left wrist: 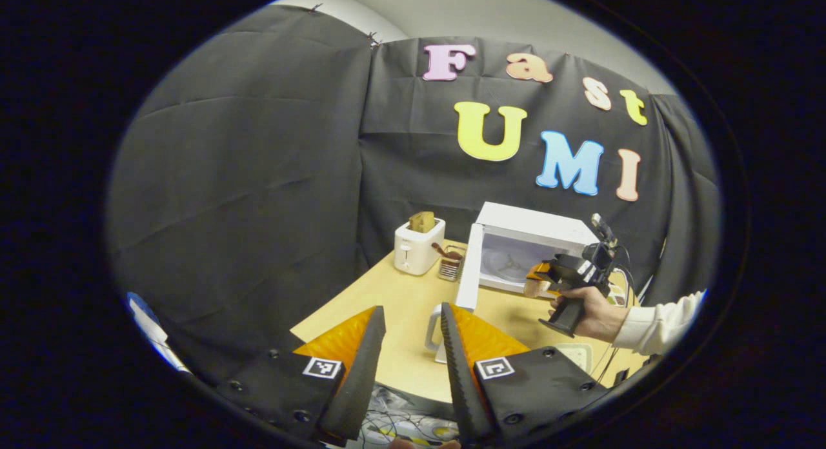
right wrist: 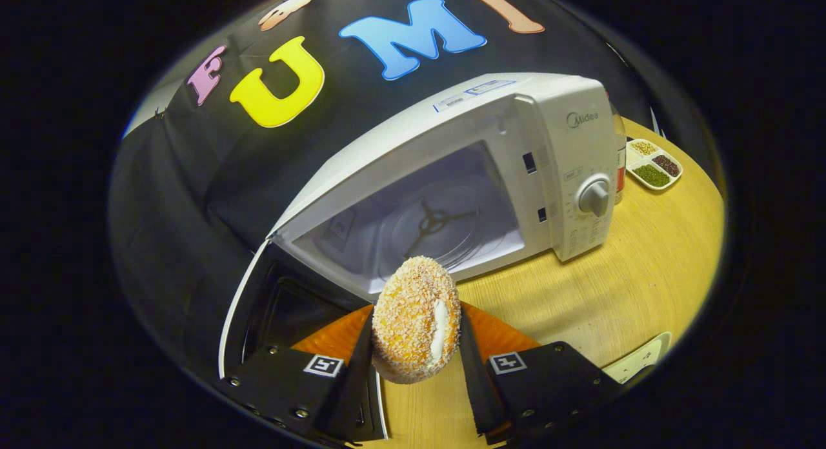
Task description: Open the microwave oven with the left hand, put the food in, and close the microwave oven.
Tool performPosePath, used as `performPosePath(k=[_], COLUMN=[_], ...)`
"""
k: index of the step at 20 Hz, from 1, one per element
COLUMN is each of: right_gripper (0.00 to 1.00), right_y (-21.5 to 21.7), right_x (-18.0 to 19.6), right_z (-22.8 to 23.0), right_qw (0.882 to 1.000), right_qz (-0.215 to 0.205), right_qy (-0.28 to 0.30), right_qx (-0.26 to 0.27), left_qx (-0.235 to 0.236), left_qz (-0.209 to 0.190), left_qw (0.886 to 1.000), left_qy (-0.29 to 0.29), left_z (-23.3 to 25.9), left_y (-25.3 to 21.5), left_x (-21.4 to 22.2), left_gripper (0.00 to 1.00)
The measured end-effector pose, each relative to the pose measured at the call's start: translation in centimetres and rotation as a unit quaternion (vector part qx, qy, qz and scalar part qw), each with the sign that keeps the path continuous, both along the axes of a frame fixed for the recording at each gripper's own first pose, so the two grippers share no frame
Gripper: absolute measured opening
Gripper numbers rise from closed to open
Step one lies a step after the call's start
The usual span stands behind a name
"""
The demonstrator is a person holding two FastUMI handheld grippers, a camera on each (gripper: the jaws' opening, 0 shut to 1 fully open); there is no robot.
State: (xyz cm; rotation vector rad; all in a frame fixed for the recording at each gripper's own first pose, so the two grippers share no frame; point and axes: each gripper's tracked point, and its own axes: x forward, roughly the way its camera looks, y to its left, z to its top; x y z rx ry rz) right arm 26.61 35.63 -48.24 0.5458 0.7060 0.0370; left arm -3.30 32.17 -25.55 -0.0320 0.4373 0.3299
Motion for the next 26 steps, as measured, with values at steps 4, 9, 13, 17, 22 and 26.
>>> performPosePath(k=[4, 9, 13, 17, 22, 26], right_gripper=[0.67, 0.71, 0.70, 0.75, 0.76, 0.77], right_y=[0.4, 1.4, 0.6, -1.2, -2.1, -3.2], right_x=[4.7, 9.1, 11.7, 13.3, 14.5, 15.2], right_z=[-1.7, -4.7, -5.2, -6.4, -6.5, -6.5], right_qw=[0.998, 0.996, 0.991, 0.984, 0.979, 0.972], right_qz=[-0.032, -0.066, -0.108, -0.151, -0.178, -0.217], right_qy=[-0.039, -0.039, -0.074, -0.091, -0.102, -0.095], right_qx=[0.025, 0.055, 0.038, 0.007, 0.000, -0.006], left_qx=[0.006, 0.003, 0.015, 0.032, 0.047, 0.054], left_qz=[0.037, 0.080, 0.116, 0.128, 0.126, 0.126], left_qw=[0.999, 0.995, 0.990, 0.986, 0.984, 0.983], left_qy=[0.025, 0.057, 0.077, 0.098, 0.114, 0.121], left_z=[-1.0, -2.1, -1.9, -1.8, -1.7, -2.2], left_y=[-0.2, -0.5, 0.0, 0.0, -0.5, -0.8], left_x=[0.2, 0.2, -0.5, -1.8, -2.7, -3.9], left_gripper=[0.61, 0.61, 0.66, 0.57, 0.57, 0.58])
